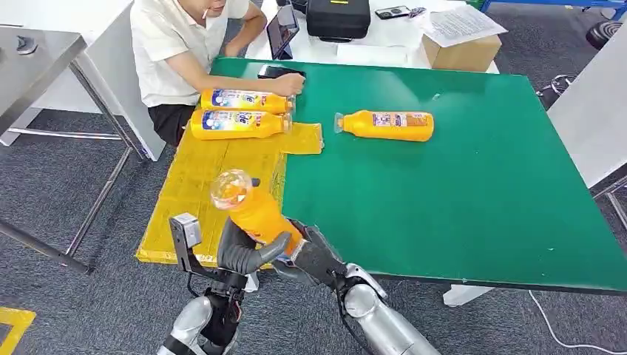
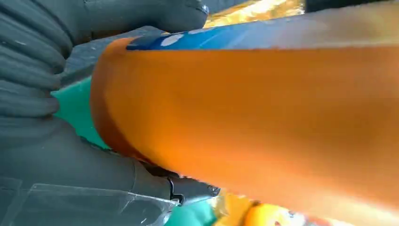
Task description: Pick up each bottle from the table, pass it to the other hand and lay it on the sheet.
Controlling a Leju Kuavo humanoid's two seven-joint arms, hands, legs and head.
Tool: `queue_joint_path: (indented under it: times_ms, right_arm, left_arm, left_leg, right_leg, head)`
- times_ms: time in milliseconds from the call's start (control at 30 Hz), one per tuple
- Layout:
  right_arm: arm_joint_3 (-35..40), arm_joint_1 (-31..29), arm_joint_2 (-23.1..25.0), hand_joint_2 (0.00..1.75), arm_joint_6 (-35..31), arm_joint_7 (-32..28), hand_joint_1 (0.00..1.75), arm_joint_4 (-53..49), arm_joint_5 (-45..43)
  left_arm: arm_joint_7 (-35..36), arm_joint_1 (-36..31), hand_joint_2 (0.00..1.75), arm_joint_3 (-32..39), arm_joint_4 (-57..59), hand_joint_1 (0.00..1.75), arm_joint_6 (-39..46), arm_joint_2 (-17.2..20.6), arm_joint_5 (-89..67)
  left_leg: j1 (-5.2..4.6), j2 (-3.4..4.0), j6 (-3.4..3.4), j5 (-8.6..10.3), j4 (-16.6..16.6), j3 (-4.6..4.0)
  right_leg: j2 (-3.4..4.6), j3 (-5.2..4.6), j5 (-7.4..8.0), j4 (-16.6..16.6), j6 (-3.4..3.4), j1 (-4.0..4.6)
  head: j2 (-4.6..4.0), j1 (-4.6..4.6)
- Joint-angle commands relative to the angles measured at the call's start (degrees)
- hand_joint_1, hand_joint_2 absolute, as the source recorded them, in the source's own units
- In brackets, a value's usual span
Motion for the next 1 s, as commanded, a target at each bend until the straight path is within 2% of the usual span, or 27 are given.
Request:
queue_joint_path:
  times_ms: [33,67,200,233,267,467,500,567,733,767,800,833,933,1000]
  right_arm:
    - [3.8,-3.36,-0.02,1.75,-2.45,0.98,1.75,7.76,3.46]
    - [3.83,-3.5,0.13,1.75,-2.42,1.01,1.75,7.85,3.53]
    - [3.88,-3.5,0.25,1.75,-2.33,1.01,1.75,7.97,3.55]
    - [3.96,-3.64,0.38,1.75,-2.21,0.95,1.75,8.04,3.6]
    - [4.82,-4.01,0.52,1.75,-3.18,0.42,1.75,8.0,4.85]
    - [6.17,-3.71,1.51,1.75,-1.77,-0.49,1.75,4.65,4.13]
    - [6.29,-3.66,1.54,1.75,-1.78,-0.45,1.75,4.26,4.09]
    - [6.29,-3.66,1.54,1.75,-1.78,-0.45,1.75,4.26,4.09]
    - [6.59,-3.13,1.72,1.75,-0.84,-1.08,1.73,2.07,2.69]
    - [6.71,-2.89,1.72,1.75,-0.47,-0.99,1.54,1.4,2.32]
    - [6.9,-2.42,1.68,1.75,-0.12,-0.91,0.96,0.43,1.95]
    - [7.01,-1.9,1.58,1.75,0.37,-0.8,0.0,-0.36,1.33]
    - [7.25,-0.71,1.44,1.75,0.25,-0.96,0.0,-1.6,0.67]
    - [6.75,0.31,1.54,1.75,-0.86,-2.43,0.0,-2.31,-0.16]
  left_arm:
    - [2.01,-3.3,1.75,-3.21,3.66,0.0,-4.21,1.26,0.4]
    - [1.96,-3.66,1.75,-3.19,4.41,0.0,-4.45,1.21,0.32]
    - [2.27,-4.02,1.75,-3.35,4.96,0.0,-4.61,1.3,0.17]
    - [2.38,-4.33,1.75,-3.35,5.58,0.37,-4.74,1.27,0.1]
    - [2.56,-4.88,1.75,-3.02,7.02,1.75,-5.92,0.95,0.55]
    - [1.96,-6.69,1.75,-2.35,11.3,1.75,-7.47,0.08,0.59]
    - [1.96,-6.71,1.75,-2.35,11.33,1.75,-7.48,0.03,0.59]
    - [1.96,-6.71,1.75,-2.35,11.33,1.75,-7.48,0.03,0.59]
    - [1.05,-7.1,1.75,-2.26,12.11,1.75,-6.09,-0.17,-0.86]
    - [0.77,-7.04,1.75,-1.76,12.11,1.75,-5.74,-0.38,-0.74]
    - [0.1,-6.89,1.75,-1.06,11.7,1.75,-5.06,-0.52,-0.76]
    - [-0.51,-6.72,1.75,-0.5,11.1,1.75,-4.55,-0.61,-0.87]
    - [-0.7,-6.39,1.75,0.51,9.65,1.75,-4.18,-0.21,-0.82]
    - [-2.03,-6.22,1.75,2.3,8.33,1.75,-2.39,-0.28,-0.95]
  left_leg:
    - [0.07,-0.08,-0.13,-0.09,-0.01,0.32]
    - [0.03,-0.07,-0.08,-0.02,-0.03,0.15]
    - [0.07,-0.13,-0.17,-0.08,-0.04,0.36]
    - [0.02,-0.08,-0.07,-0.01,-0.04,0.13]
    - [0.06,-0.14,-0.13,-0.06,-0.04,0.28]
    - [0.08,-0.11,-0.15,-0.12,0.0,0.32]
    - [0.03,-0.04,-0.06,-0.01,-0.01,0.08]
    - [0.06,-0.08,-0.14,-0.11,-0.01,0.33]
    - [0.06,-0.04,-0.13,-0.1,0.01,0.23]
    - [0.07,-0.07,-0.16,-0.12,-0.01,0.32]
    - [0.07,-0.06,-0.13,-0.1,0.02,0.21]
    - [0.06,-0.07,-0.15,-0.12,0.02,0.27]
    - [0.03,-0.02,-0.08,-0.05,0.0,0.09]
    - [0.09,-0.06,-0.16,-0.16,0.01,0.34]
  right_leg:
    - [-0.04,0.34,-0.11,-0.01,-0.14,0.06]
    - [-0.05,0.16,-0.04,-0.02,-0.09,0.03]
    - [-0.09,0.36,-0.13,0.0,-0.18,0.07]
    - [-0.07,0.14,-0.04,-0.03,-0.07,0.02]
    - [-0.1,0.29,-0.11,-0.03,-0.13,0.06]
    - [-0.08,0.34,-0.15,0.02,-0.15,0.07]
    - [-0.03,0.08,-0.03,0.0,-0.06,0.03]
    - [-0.04,0.32,-0.15,0.04,-0.15,0.05]
    - [-0.01,0.24,-0.11,0.03,-0.14,0.06]
    - [-0.03,0.33,-0.14,0.03,-0.16,0.07]
    - [-0.03,0.23,-0.11,0.04,-0.14,0.07]
    - [-0.02,0.27,-0.14,0.05,-0.16,0.06]
    - [0.0,0.1,-0.06,0.03,-0.08,0.04]
    - [-0.02,0.33,-0.18,0.06,-0.17,0.09]
  head:
    - [0.0,0.0]
    - [0.0,0.0]
    - [0.0,0.0]
    - [0.0,0.0]
    - [0.0,0.0]
    - [0.0,0.0]
    - [0.0,0.0]
    - [0.0,0.0]
    - [0.0,0.0]
    - [0.0,0.02]
    - [0.0,0.0]
    - [0.0,0.02]
    - [0.0,0.0]
    - [0.0,0.0]
